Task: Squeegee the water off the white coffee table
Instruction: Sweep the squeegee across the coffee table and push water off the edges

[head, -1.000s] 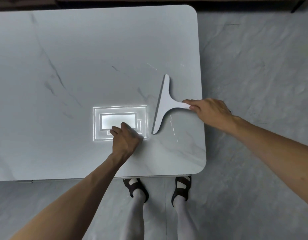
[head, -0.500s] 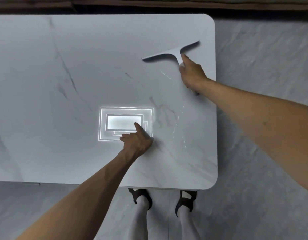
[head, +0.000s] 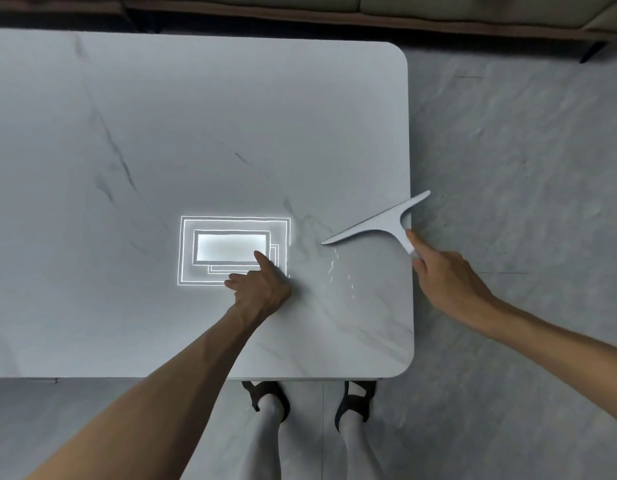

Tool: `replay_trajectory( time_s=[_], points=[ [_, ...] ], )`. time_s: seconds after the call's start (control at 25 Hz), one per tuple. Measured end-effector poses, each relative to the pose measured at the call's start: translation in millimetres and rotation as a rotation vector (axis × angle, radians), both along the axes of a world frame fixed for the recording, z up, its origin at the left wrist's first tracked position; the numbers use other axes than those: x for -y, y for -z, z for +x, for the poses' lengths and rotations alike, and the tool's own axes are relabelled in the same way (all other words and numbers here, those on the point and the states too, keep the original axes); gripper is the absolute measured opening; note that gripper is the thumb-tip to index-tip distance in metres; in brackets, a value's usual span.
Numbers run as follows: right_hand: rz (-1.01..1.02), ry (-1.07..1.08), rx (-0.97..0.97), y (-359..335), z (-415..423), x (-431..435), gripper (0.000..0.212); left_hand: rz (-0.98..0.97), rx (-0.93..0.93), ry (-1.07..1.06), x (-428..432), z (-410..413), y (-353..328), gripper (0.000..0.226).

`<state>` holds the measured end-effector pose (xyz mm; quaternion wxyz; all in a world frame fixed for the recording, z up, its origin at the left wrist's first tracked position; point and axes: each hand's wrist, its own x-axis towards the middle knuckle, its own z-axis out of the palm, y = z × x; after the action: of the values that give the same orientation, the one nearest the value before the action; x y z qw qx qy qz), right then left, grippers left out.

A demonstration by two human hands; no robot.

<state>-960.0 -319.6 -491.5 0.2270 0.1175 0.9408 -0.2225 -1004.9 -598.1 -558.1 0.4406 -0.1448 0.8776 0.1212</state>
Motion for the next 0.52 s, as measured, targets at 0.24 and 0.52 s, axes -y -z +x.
replay_trajectory(
  time_s=[0.24,0.52],
  points=[
    [-0.018,0.333,-0.025,-6.8,-86.6,7.2,0.027,-0.024,-0.027,0.024,1.7,5.5,15.6,0.086],
    [-0.015,0.152,0.095,4.4,3.4,43.9,0.05,-0.024,-0.031,0.044,4.1,8.5,22.9,0.091]
  ],
)
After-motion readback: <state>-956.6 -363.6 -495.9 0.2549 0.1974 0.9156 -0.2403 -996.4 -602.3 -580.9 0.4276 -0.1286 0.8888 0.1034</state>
